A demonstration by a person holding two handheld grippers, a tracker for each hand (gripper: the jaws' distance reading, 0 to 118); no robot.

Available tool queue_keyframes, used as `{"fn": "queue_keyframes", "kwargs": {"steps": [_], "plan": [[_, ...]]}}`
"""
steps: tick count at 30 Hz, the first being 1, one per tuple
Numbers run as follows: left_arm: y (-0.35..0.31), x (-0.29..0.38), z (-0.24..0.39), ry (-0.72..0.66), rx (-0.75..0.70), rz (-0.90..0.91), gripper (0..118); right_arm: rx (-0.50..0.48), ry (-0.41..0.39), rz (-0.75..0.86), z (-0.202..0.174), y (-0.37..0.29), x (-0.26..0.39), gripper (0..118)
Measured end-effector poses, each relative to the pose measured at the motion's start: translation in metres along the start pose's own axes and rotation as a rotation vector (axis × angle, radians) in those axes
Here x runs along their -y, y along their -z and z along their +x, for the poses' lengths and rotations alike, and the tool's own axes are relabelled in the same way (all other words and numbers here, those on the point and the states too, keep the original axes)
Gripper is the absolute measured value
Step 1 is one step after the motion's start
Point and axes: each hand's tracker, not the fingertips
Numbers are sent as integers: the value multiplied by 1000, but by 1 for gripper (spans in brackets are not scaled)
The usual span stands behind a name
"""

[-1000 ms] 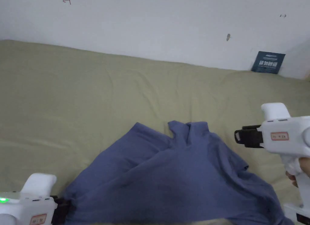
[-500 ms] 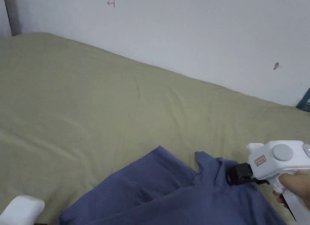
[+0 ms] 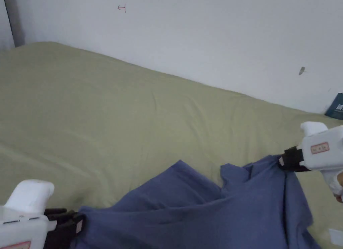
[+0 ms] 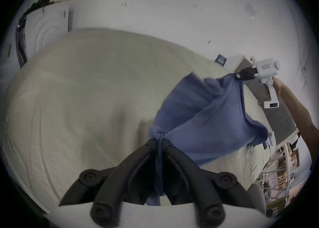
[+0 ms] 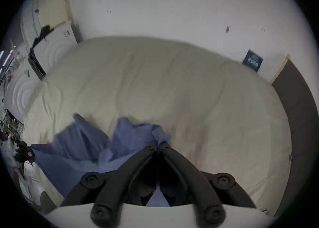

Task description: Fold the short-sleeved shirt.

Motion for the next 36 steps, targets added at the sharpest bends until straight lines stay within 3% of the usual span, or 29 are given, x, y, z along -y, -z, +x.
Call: {"fn": "queue_keyframes", "kwargs": {"steps": [6,8,10,12,22,28,36], "plan": [[-22,-111,25,132,7,126,7,45,-25,250,-5,-107,-51,0],[-27,-147,35,174,-26,171,7,23,12,245,23,-111,-78,0],[-31,-188,48,234,-41,189,7,52,16,312,36,-129,-101,0],[-32,-223,57,247,-54,195,7,130,-12,419,14,-165,-101,0],[-38,-371,77,349,-223,373,7,191,89,672,45,-225,-166,0],[-48,-408,96,356,-291,496,7,248,78,803,44,-239,-193,0],[-51,-435,97,349,-285,549,7,225,100,881,33,-263,-223,0]]}}
